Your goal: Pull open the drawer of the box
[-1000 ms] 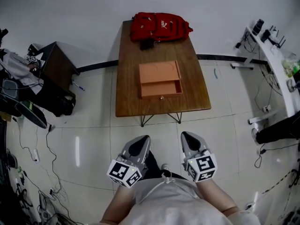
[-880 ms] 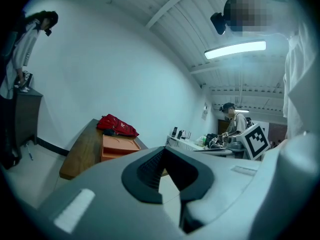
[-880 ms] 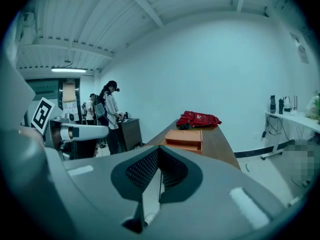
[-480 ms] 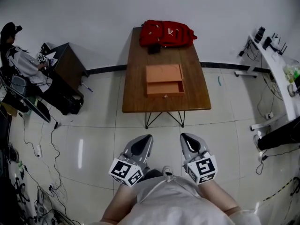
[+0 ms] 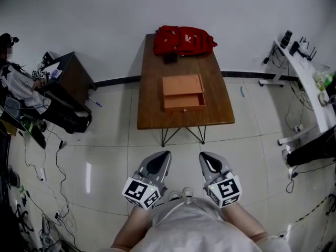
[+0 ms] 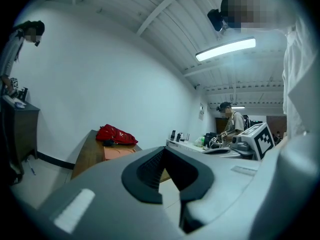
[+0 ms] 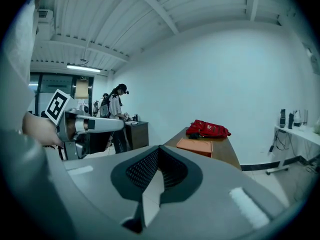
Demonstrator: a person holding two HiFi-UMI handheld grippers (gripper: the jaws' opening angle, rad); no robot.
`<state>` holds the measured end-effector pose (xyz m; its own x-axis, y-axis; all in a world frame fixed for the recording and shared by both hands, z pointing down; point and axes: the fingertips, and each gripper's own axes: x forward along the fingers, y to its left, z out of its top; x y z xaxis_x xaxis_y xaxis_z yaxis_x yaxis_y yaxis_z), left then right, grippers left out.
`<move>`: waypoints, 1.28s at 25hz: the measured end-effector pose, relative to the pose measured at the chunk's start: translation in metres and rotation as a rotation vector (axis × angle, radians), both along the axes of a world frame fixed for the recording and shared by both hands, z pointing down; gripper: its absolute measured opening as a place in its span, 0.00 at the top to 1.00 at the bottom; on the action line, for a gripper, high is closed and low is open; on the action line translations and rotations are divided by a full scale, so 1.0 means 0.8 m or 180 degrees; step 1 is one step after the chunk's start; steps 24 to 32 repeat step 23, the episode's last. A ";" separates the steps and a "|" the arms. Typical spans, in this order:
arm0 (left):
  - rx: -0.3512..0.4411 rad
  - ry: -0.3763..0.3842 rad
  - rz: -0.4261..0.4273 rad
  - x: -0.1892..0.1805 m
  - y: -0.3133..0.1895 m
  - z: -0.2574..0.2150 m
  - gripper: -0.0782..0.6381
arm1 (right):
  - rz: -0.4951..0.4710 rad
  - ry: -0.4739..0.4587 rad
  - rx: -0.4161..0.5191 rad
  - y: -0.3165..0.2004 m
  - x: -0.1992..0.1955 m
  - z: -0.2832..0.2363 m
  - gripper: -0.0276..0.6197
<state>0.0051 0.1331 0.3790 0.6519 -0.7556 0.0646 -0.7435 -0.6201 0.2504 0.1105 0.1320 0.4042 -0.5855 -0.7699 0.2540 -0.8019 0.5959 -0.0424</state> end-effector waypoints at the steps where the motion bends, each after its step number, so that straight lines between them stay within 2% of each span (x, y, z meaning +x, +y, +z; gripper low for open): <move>1: 0.0006 0.0004 0.0010 0.000 0.001 -0.001 0.88 | 0.0002 -0.0015 0.0014 0.001 0.000 0.000 0.95; 7: 0.0048 0.0016 0.0078 0.007 -0.003 -0.008 0.88 | 0.0094 -0.0108 0.0002 -0.004 0.008 -0.007 0.95; 32: 0.0083 0.0059 0.0121 0.009 -0.005 -0.010 0.88 | 0.0133 -0.0074 0.0027 -0.007 0.011 -0.006 0.95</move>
